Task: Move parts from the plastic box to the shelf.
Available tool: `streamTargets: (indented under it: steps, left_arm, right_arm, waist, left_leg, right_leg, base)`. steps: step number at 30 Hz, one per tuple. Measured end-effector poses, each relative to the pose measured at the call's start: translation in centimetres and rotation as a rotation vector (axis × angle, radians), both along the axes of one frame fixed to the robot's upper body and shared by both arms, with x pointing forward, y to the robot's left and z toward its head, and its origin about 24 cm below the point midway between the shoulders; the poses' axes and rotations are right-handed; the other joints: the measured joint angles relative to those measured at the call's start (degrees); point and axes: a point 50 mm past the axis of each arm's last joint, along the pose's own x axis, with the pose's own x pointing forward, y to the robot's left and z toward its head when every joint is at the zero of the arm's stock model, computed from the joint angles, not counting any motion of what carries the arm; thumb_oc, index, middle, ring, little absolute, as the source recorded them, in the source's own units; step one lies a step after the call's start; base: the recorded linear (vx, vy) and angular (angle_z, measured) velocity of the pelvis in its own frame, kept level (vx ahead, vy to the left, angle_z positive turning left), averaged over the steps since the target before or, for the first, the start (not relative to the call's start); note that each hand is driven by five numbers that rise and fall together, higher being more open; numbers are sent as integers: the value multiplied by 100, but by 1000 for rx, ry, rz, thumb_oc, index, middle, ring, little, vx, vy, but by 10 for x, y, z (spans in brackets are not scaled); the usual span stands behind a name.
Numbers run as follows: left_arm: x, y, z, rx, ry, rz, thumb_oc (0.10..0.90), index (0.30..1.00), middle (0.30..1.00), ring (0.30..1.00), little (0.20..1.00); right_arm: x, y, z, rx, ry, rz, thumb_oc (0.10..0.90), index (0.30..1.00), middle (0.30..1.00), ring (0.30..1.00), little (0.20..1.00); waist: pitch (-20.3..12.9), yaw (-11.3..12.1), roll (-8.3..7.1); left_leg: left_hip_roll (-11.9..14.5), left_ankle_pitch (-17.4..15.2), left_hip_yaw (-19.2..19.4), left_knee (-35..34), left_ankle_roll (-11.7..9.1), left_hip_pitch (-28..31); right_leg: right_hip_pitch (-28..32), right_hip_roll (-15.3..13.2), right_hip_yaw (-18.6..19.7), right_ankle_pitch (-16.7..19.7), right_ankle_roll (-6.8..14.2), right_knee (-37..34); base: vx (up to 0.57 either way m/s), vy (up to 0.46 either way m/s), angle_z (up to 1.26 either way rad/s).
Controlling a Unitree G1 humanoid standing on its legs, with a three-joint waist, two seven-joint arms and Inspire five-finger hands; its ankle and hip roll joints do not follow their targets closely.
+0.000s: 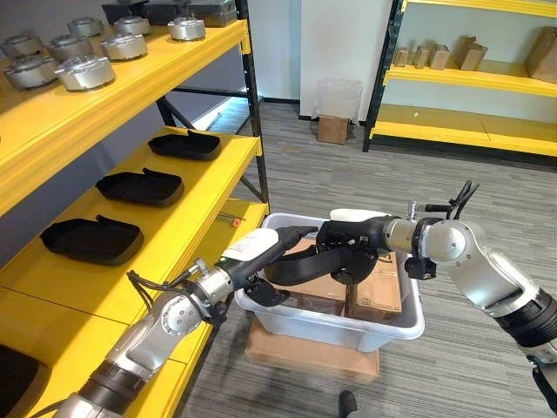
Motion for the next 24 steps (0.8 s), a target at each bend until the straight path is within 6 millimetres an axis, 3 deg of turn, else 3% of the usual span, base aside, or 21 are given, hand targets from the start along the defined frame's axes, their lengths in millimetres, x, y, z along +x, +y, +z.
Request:
streamTargets:
  steps: [4,5,6,7,24]
  left_arm:
    - [0,-1,-3,3,19,7,900,1000,1000,1000,1000]
    - [0,-1,-3,4,21,9,771,819,819,819,819]
    - [0,0,-4,5,22,12,604,585,585,585,585]
    - [1,0,-4,6,26,18,400,300,300,300,300]
    - [8,6,-22,4,44,151,400,300,300,300,300]
  right_arm:
    - [1,-1,-3,-7,-2,9,400,300,300,300,300]
    - [1,-1,-3,-7,-2,11,400,300,300,300,300]
    - [1,0,-2,-8,-4,13,400,300,300,300,300]
    - [1,0,-2,-7,-6,18,400,300,300,300,300]
    - [1,3,-6,7,-2,31,400,300,300,300,300]
  waist:
    - [-4,-5,7]
    - [-4,-3,7]
    - [-4,-4,7]
    - [-4,-7,7]
    - [-5,-24,7]
  left_leg:
    - [0,1,5,-4,-1,4]
    - [0,3,4,-4,1,4]
    - [0,3,5,-4,1,4]
    - [0,3,7,-5,1,5]
    - [4,2,28,-6,1,13]
  right_leg:
    - [0,1,1,1,-1,0]
    - [0,1,2,1,-2,0]
    - [0,1,2,2,-2,0]
    - [-1,1,3,1,-2,0]
    - [-5,8,11,3,-3,0]
  base:
    - [0,0,0]
    - [0,0,0]
    - [0,0,0]
    - [0,0,0]
    - [0,0,0]
